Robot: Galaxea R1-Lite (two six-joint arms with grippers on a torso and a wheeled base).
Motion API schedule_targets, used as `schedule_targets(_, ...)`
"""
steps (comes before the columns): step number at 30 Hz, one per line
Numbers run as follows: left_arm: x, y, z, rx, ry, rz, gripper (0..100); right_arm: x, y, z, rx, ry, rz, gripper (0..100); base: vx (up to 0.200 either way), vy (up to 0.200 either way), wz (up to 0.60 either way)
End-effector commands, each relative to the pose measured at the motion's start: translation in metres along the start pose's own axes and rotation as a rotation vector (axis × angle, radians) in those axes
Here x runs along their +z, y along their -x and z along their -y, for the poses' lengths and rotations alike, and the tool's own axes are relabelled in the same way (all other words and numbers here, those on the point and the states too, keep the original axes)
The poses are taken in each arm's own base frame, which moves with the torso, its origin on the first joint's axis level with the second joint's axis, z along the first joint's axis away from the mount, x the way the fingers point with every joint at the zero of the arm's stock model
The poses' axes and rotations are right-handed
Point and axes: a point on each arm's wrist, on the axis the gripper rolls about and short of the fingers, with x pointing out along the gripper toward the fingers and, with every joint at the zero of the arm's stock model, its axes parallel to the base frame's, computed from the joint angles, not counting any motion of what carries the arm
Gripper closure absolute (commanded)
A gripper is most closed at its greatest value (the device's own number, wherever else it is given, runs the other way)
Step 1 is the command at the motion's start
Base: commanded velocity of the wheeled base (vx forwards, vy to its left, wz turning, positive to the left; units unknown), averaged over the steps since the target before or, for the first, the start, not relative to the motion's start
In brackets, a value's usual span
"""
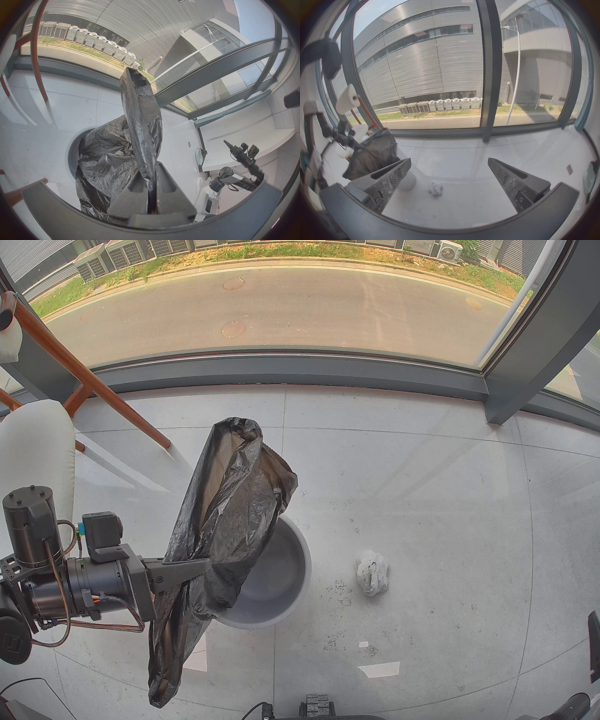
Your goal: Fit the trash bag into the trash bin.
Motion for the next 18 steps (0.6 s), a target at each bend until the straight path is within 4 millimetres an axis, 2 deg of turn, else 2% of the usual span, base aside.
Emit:
schedule_targets(1,0.010,-0.038,0.026,0.022,-0.075,-0.003,100,0.084,-0.154,-0.073,0.403,-0.358,-0.486,0,0.000,0.000,0.00)
schedule_targets(5,0.007,-0.041,0.031,0.000,-0.082,-0.021,100,0.087,-0.189,-0.141,0.496,-0.495,-0.721,0,0.000,0.000,0.00)
schedule_targets(7,0.007,-0.041,0.031,0.000,-0.084,-0.021,100,0.086,-0.192,-0.146,0.497,-0.499,-0.733,0,0.000,0.000,0.00)
schedule_targets(8,0.005,-0.041,0.032,-0.002,-0.114,-0.026,100,0.077,-0.210,-0.180,0.511,-0.511,-0.801,0,0.000,0.000,0.00)
schedule_targets(10,0.004,-0.041,0.031,-0.001,-0.135,-0.030,100,0.073,-0.219,-0.195,0.519,-0.501,-0.818,0,0.000,0.000,0.00)
schedule_targets(13,0.002,-0.041,0.031,-0.004,-0.165,-0.038,100,0.059,-0.245,-0.224,0.521,-0.471,-0.839,0,0.000,0.000,0.00)
schedule_targets(15,0.001,-0.043,0.030,-0.003,-0.164,-0.045,100,0.052,-0.255,-0.239,0.524,-0.466,-0.848,0,0.000,0.000,0.00)
schedule_targets(18,0.001,-0.044,0.030,-0.003,-0.165,-0.045,100,0.051,-0.267,-0.256,0.538,-0.469,-0.840,0,0.000,0.000,0.00)
